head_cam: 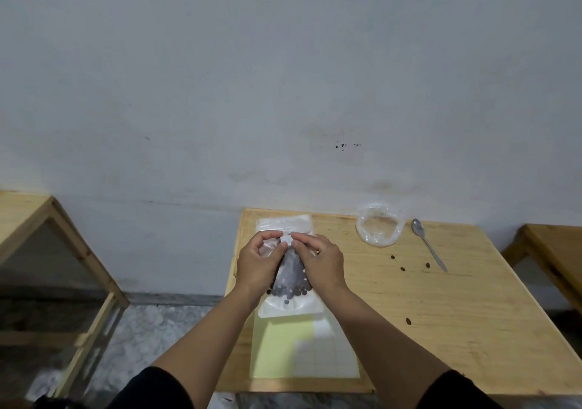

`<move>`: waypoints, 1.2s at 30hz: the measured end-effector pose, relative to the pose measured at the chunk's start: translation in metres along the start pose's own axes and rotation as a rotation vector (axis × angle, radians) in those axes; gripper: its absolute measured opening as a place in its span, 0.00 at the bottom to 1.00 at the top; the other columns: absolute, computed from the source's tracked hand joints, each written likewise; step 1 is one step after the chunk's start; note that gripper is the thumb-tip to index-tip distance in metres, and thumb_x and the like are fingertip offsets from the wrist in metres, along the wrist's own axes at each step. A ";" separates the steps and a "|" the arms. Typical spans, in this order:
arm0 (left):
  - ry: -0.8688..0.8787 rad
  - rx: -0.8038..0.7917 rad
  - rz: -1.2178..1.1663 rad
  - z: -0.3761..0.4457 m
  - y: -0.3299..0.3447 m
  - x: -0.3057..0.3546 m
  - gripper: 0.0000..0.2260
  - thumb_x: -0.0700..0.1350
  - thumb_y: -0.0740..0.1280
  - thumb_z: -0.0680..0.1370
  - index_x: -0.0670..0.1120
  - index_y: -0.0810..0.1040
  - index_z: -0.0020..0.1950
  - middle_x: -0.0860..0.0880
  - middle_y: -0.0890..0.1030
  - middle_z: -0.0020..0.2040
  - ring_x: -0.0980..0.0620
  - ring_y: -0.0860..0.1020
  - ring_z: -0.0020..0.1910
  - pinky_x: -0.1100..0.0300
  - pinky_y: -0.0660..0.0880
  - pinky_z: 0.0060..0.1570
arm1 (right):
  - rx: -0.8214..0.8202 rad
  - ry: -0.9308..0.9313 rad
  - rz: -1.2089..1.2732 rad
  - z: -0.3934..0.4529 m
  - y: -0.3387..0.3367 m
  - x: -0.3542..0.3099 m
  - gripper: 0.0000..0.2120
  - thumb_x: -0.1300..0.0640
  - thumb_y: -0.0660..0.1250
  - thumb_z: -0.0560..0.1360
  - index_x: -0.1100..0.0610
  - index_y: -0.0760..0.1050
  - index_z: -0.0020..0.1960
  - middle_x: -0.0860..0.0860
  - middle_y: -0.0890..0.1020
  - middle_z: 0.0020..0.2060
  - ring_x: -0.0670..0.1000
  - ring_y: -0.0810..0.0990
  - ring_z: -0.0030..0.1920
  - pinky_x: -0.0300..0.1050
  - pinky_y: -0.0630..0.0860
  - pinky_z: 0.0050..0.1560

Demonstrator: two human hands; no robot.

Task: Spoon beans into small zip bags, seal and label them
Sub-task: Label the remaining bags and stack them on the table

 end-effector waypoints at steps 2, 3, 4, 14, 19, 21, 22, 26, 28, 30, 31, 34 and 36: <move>-0.005 -0.004 -0.015 0.000 -0.003 -0.001 0.07 0.45 0.72 0.73 0.56 0.81 0.48 0.58 0.82 0.48 0.54 0.81 0.48 0.60 0.78 0.46 | 0.016 0.032 0.037 0.001 0.001 0.000 0.09 0.58 0.69 0.74 0.50 0.82 0.52 0.41 0.82 0.46 0.40 0.79 0.51 0.31 0.72 0.55; -0.007 -0.003 -0.021 0.001 -0.004 -0.002 0.07 0.45 0.72 0.73 0.56 0.81 0.48 0.58 0.82 0.48 0.54 0.81 0.49 0.59 0.79 0.46 | 0.024 0.048 0.052 0.001 0.002 0.001 0.09 0.58 0.69 0.74 0.50 0.82 0.52 0.40 0.82 0.45 0.39 0.79 0.51 0.32 0.72 0.56; -0.010 -0.003 -0.024 0.001 -0.005 -0.002 0.07 0.45 0.72 0.74 0.56 0.80 0.48 0.57 0.82 0.49 0.53 0.81 0.49 0.57 0.79 0.47 | 0.028 0.058 0.058 0.002 0.003 0.001 0.09 0.59 0.69 0.74 0.51 0.82 0.53 0.39 0.82 0.45 0.38 0.79 0.51 0.32 0.71 0.56; -0.002 0.003 0.066 0.013 -0.013 0.003 0.03 0.49 0.73 0.71 0.54 0.80 0.41 0.56 0.82 0.45 0.54 0.79 0.48 0.56 0.78 0.49 | 0.044 0.084 0.081 0.007 0.012 0.003 0.05 0.59 0.72 0.70 0.52 0.84 0.45 0.39 0.83 0.40 0.35 0.80 0.44 0.25 0.73 0.45; -0.004 0.004 0.085 0.019 -0.019 0.001 0.03 0.48 0.72 0.73 0.55 0.80 0.40 0.57 0.82 0.44 0.51 0.80 0.47 0.51 0.78 0.49 | 0.025 0.114 0.050 0.012 0.020 0.001 0.03 0.60 0.72 0.70 0.54 0.83 0.42 0.44 0.84 0.38 0.38 0.81 0.40 0.28 0.74 0.41; -0.010 0.028 0.100 0.021 -0.022 0.001 0.03 0.49 0.71 0.73 0.56 0.79 0.40 0.57 0.82 0.45 0.50 0.80 0.47 0.50 0.78 0.50 | 0.004 0.117 0.029 0.012 0.023 0.002 0.02 0.60 0.72 0.69 0.55 0.83 0.39 0.45 0.84 0.36 0.38 0.80 0.37 0.27 0.73 0.38; -0.014 0.036 0.102 0.023 -0.024 0.001 0.03 0.50 0.71 0.73 0.57 0.79 0.40 0.57 0.82 0.45 0.50 0.80 0.47 0.50 0.78 0.50 | -0.003 0.120 0.022 0.012 0.025 0.003 0.02 0.60 0.72 0.68 0.55 0.83 0.38 0.45 0.84 0.35 0.38 0.80 0.36 0.27 0.73 0.37; -0.031 -0.020 0.089 0.026 -0.034 -0.002 0.04 0.48 0.72 0.73 0.58 0.79 0.42 0.54 0.83 0.46 0.48 0.81 0.46 0.49 0.79 0.48 | 0.017 0.140 0.049 0.012 0.035 0.005 0.04 0.59 0.73 0.68 0.51 0.83 0.36 0.45 0.85 0.35 0.41 0.81 0.38 0.34 0.75 0.40; -0.024 -0.073 0.079 0.026 -0.039 -0.005 0.06 0.46 0.73 0.73 0.57 0.79 0.44 0.55 0.82 0.43 0.50 0.80 0.42 0.54 0.79 0.43 | 0.052 0.154 0.083 0.014 0.039 0.006 0.05 0.58 0.73 0.68 0.49 0.83 0.36 0.43 0.85 0.37 0.42 0.82 0.42 0.38 0.77 0.46; -0.011 -0.104 0.087 0.026 -0.044 -0.008 0.08 0.45 0.74 0.72 0.57 0.79 0.45 0.57 0.80 0.36 0.53 0.77 0.34 0.58 0.77 0.38 | 0.078 0.167 0.107 0.015 0.043 0.007 0.04 0.57 0.73 0.69 0.48 0.83 0.37 0.42 0.85 0.40 0.43 0.82 0.47 0.42 0.76 0.53; -0.013 -0.104 0.093 0.026 -0.046 -0.009 0.08 0.45 0.74 0.72 0.57 0.79 0.46 0.56 0.79 0.35 0.54 0.76 0.33 0.58 0.77 0.38 | 0.082 0.172 0.113 0.014 0.046 0.008 0.04 0.57 0.72 0.69 0.48 0.83 0.38 0.42 0.85 0.40 0.43 0.82 0.48 0.43 0.76 0.55; -0.037 -0.049 0.106 0.030 -0.051 -0.013 0.06 0.47 0.73 0.73 0.57 0.80 0.44 0.54 0.82 0.39 0.52 0.79 0.38 0.57 0.78 0.41 | 0.053 0.187 0.104 0.011 0.054 0.010 0.04 0.56 0.73 0.69 0.48 0.83 0.38 0.43 0.85 0.40 0.44 0.82 0.47 0.45 0.78 0.54; -0.057 0.004 0.106 0.033 -0.053 -0.016 0.04 0.47 0.72 0.73 0.57 0.80 0.42 0.54 0.83 0.42 0.51 0.80 0.40 0.56 0.77 0.42 | 0.026 0.189 0.078 0.008 0.058 0.012 0.04 0.56 0.73 0.68 0.47 0.83 0.38 0.43 0.85 0.38 0.44 0.82 0.44 0.43 0.78 0.52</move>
Point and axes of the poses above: each hand's wrist, its own z-axis towards the middle knuckle, its own y-axis out of the palm, x = y × z, the point moved 2 cm from there along z, towards the middle knuckle
